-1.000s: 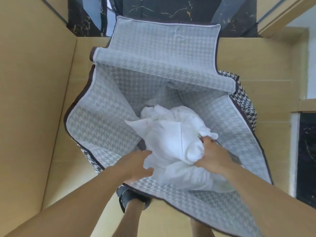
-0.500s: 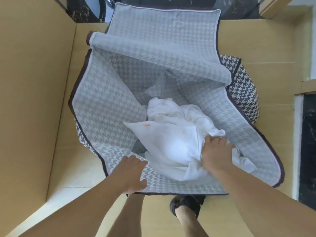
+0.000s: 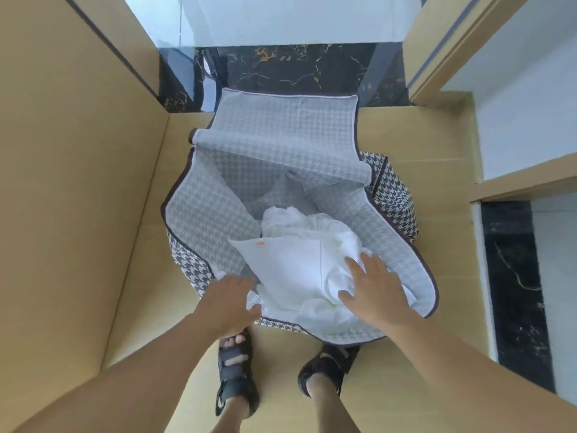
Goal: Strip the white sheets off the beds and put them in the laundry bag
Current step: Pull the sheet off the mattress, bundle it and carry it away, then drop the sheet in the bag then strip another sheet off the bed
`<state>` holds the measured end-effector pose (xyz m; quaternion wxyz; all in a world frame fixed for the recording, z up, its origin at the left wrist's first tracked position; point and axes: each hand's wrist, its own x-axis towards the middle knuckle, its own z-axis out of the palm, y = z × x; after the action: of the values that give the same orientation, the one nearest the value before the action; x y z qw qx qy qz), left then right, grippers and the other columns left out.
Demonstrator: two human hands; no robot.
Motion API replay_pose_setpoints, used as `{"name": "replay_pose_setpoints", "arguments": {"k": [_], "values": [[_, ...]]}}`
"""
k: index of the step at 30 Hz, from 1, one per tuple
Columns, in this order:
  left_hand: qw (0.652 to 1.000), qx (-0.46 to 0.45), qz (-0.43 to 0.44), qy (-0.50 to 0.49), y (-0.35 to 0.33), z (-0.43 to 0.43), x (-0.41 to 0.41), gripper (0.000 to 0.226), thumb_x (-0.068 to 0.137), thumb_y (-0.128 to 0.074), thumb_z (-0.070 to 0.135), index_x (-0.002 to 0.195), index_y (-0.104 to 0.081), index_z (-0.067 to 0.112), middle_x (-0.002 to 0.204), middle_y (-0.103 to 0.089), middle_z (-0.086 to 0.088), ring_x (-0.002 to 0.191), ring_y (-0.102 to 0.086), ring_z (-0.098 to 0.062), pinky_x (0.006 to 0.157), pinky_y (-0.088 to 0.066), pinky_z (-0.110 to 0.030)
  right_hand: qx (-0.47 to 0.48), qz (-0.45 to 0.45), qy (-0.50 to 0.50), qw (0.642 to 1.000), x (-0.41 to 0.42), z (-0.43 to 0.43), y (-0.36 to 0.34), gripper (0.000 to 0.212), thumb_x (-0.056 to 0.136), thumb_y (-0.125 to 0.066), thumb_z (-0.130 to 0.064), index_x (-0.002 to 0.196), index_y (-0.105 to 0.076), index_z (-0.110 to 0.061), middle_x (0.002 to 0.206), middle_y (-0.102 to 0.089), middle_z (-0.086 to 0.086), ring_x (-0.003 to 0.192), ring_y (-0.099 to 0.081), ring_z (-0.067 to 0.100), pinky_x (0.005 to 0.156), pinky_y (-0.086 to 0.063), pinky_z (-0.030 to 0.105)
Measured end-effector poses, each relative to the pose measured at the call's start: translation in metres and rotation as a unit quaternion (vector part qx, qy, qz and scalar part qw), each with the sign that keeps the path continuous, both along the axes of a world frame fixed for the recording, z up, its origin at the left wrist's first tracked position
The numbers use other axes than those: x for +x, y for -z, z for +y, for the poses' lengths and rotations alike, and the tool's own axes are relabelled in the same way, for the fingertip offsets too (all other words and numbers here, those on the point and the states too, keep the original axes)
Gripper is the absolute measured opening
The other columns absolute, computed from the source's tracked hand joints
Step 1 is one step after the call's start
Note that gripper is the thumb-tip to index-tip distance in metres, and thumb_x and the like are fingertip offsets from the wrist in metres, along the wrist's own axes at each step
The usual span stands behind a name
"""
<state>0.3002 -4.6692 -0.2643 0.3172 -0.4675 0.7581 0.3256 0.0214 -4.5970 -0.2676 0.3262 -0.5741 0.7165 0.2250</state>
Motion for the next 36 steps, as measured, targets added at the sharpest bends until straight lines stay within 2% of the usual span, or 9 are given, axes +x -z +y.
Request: {"name": "replay_pose_setpoints", "arguments": {"k": [5,8,11,16,20,22,25,29,36], "values": [[0.997,-0.054,0.029,0.048,-0.086,-0.039,-0.028,0.071,0.095,-0.048,0.051,0.155,-0.025,0.022,0.155,-0.037,-0.002,0.143,-0.031,-0.023,0.116,-0.027,-0.042,-0.019,-0.001,0.089,0.996,0.007,-0.003,-0.090,0.071,0.098,-0.039,-0.057,0.158,-0.012,-0.028,0.166,-0.009,0.006,0.153,0.000,0.028,0.118,-0.022,0.050],[0.993,-0.077,0.060,0.066,-0.157,-0.053,-0.041,0.070,0.096,-0.047,0.051,0.156,-0.023,0.023,0.158,-0.031,-0.002,0.145,-0.026,-0.024,0.118,-0.023,-0.042,-0.054,-0.001,0.162,0.985,0.018,0.001,-0.163,0.071,0.099,-0.038,-0.056,0.158,-0.013,-0.026,0.166,-0.008,0.004,0.153,0.001,0.026,0.120,-0.020,0.049],[0.984,-0.108,0.098,0.104,-0.238,-0.060,-0.050,0.071,0.096,-0.049,0.053,0.156,-0.022,0.025,0.159,-0.031,-0.003,0.146,-0.026,-0.025,0.118,-0.024,-0.044,-0.098,-0.003,0.252,0.963,0.028,0.021,-0.243,0.070,0.098,-0.041,-0.056,0.157,-0.019,-0.025,0.164,-0.016,0.006,0.152,-0.005,0.027,0.118,-0.023,0.049],[0.959,-0.169,0.117,0.194,-0.374,-0.061,-0.067,0.075,0.095,-0.053,0.051,0.156,-0.020,0.023,0.160,-0.028,-0.005,0.146,-0.026,-0.028,0.117,-0.026,-0.048,-0.162,0.028,0.349,0.923,0.032,0.070,-0.369,0.065,0.094,-0.047,-0.056,0.147,-0.034,-0.021,0.157,-0.030,0.008,0.148,-0.017,0.030,0.111,-0.031,0.053],[0.928,-0.215,0.173,0.252,-0.472,-0.034,-0.115,0.071,0.092,-0.053,0.052,0.152,-0.029,0.024,0.156,-0.035,-0.007,0.143,-0.031,-0.030,0.115,-0.029,-0.053,-0.239,0.078,0.391,0.885,0.019,0.124,-0.470,0.063,0.095,-0.046,-0.051,0.149,-0.033,-0.021,0.158,-0.027,0.007,0.148,-0.015,0.028,0.112,-0.030,0.050],[0.905,-0.232,0.208,0.289,-0.517,-0.003,-0.145,0.068,0.090,-0.051,0.053,0.149,-0.034,0.024,0.153,-0.040,-0.008,0.139,-0.035,-0.032,0.111,-0.033,-0.052,-0.262,0.099,0.410,0.868,0.012,0.163,-0.511,0.065,0.097,-0.043,-0.052,0.153,-0.027,-0.023,0.161,-0.021,0.006,0.149,-0.011,0.026,0.114,-0.026,0.050],[0.868,-0.249,0.247,0.352,-0.574,0.070,-0.190,0.073,0.095,-0.048,0.052,0.155,-0.023,0.021,0.157,-0.032,-0.008,0.144,-0.028,-0.030,0.114,-0.030,-0.050,-0.286,0.135,0.442,0.839,0.006,0.240,-0.562,0.070,0.099,-0.038,-0.055,0.158,-0.016,-0.025,0.166,-0.010,0.004,0.152,-0.001,0.025,0.118,-0.020,0.050],[0.809,-0.247,0.318,0.429,-0.631,0.205,-0.237,0.071,0.094,-0.048,0.049,0.155,-0.023,0.021,0.155,-0.034,-0.009,0.141,-0.031,-0.031,0.113,-0.030,-0.048,-0.301,0.190,0.496,0.792,0.009,0.368,-0.614,0.070,0.099,-0.038,-0.053,0.158,-0.014,-0.024,0.166,-0.008,0.003,0.152,0.000,0.024,0.117,-0.022,0.050],[0.694,-0.218,0.393,0.562,-0.684,0.495,-0.277,0.075,0.093,-0.051,0.052,0.155,-0.022,0.020,0.157,-0.031,-0.009,0.144,-0.028,-0.028,0.115,-0.028,-0.045,-0.318,0.273,0.621,0.663,0.056,0.645,-0.674,0.071,0.097,-0.045,-0.055,0.157,-0.020,-0.026,0.165,-0.015,0.003,0.152,-0.005,0.025,0.117,-0.024,0.050]]}}
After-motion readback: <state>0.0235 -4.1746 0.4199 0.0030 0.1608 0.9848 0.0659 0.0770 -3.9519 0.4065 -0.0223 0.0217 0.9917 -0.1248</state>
